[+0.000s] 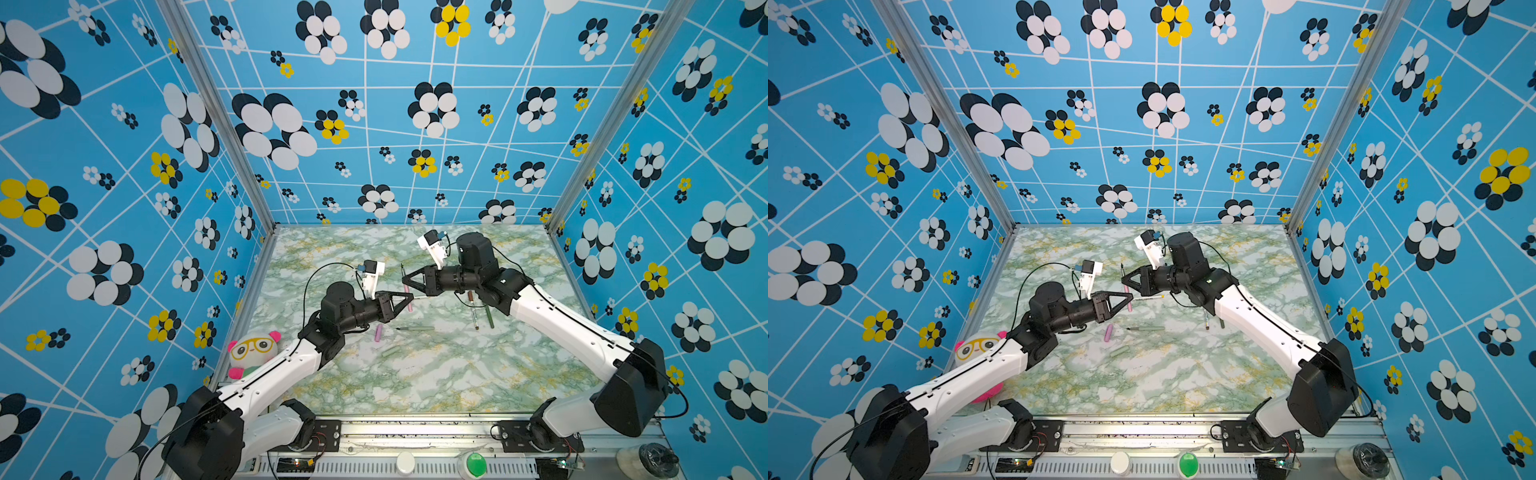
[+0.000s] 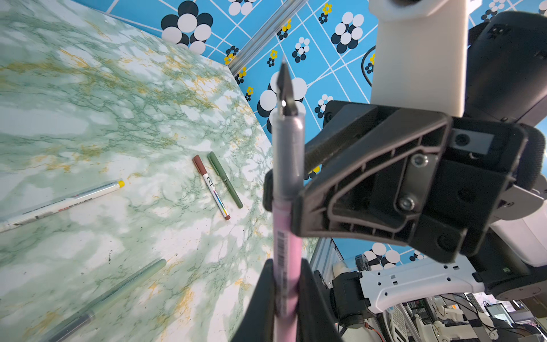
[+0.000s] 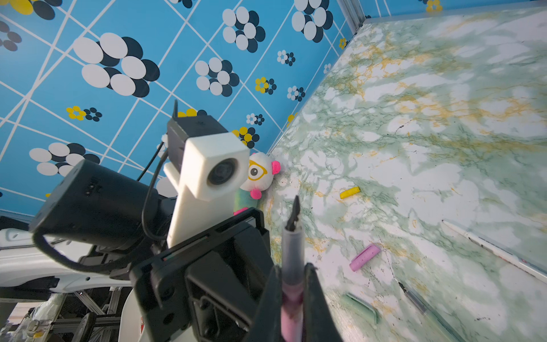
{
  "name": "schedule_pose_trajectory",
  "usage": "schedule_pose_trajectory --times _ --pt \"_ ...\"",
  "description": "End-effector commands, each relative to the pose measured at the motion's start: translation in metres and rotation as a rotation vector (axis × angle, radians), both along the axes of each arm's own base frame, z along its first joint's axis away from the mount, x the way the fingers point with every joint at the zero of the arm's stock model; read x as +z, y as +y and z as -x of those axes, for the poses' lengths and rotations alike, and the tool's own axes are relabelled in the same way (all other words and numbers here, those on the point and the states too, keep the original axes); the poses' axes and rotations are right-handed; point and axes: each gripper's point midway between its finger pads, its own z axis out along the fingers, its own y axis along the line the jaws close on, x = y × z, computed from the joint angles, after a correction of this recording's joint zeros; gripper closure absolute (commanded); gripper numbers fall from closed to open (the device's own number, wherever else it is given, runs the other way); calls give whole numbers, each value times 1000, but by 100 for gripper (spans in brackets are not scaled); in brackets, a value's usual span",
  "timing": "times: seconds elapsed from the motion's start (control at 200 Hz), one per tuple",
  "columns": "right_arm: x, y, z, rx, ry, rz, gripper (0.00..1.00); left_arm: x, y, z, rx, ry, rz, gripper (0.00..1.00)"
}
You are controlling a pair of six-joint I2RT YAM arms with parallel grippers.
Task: Insert pens into pen caps
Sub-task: Pass a pen, then pick up the pen cap from the center of the table.
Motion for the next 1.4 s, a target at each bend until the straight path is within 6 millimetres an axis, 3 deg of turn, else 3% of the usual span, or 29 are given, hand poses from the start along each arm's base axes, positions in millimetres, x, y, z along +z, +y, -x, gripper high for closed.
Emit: schedule_pose_trajectory --times 0.0,0.185,0.325,0.505,0.775,0.895,0.91,1.029,1.399 --pt "15 -5 9 6 -33 4 84 1 12 -6 70 -23 -74 100" --pt "9 -9 3 -33 -24 48 71 -27 48 -4 181 36 -248 100" --pt "-10 -10 -6 -73 27 116 64 -60 87 2 295 119 -436 100" --pt "-64 -3 -13 -119 121 314 59 -92 119 22 367 225 -573 100" --pt "-141 33 4 -98 160 576 53 -124 160 63 447 381 -662 100" --pt "-176 51 21 -50 182 678 53 -133 167 71 467 424 -651 100" --pt "-170 58 18 -50 168 666 52 -133 166 72 467 426 -648 100" --pt "-192 70 25 -29 179 709 53 -132 162 69 465 427 -608 100" --pt "-244 77 20 -43 194 803 59 -138 155 62 447 436 -567 100"
